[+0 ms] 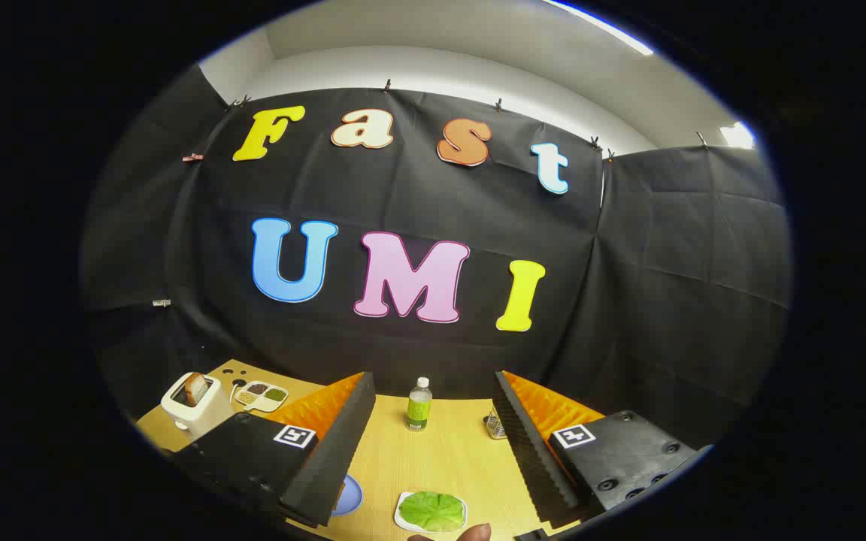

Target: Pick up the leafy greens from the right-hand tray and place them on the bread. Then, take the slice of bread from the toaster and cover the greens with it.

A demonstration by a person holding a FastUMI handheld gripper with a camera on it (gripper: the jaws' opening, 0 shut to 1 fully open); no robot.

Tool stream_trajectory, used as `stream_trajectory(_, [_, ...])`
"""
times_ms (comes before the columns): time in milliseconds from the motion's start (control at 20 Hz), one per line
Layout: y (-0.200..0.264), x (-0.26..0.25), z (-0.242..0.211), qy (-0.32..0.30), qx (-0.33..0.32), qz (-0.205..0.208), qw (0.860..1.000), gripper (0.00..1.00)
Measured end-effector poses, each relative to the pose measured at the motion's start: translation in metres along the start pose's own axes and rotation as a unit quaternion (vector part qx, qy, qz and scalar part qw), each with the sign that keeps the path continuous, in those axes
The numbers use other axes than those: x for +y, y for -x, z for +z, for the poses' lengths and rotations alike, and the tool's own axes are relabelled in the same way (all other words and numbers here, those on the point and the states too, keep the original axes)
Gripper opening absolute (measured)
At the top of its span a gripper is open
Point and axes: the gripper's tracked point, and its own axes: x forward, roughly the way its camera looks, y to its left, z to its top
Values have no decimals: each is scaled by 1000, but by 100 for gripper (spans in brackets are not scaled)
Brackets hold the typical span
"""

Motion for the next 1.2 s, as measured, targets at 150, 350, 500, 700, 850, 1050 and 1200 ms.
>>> stream_trajectory(150, [-3, -1, -14, 2, 26, -4, 1000, 98])
stream_trajectory(350, [-5, 2, -21, -5, 42, -1, 999, 98])
stream_trajectory(500, [-6, 2, -20, -6, 41, -2, 999, 98])
stream_trajectory(700, [-8, 1, -21, -5, 42, -2, 999, 98])
stream_trajectory(850, [-9, 2, -22, -5, 41, -3, 999, 98])
stream_trajectory(1050, [-10, 6, -22, -5, 38, 9, 999, 98])
stream_trajectory(1200, [-16, 16, -32, 8, 43, 60, 997, 98])
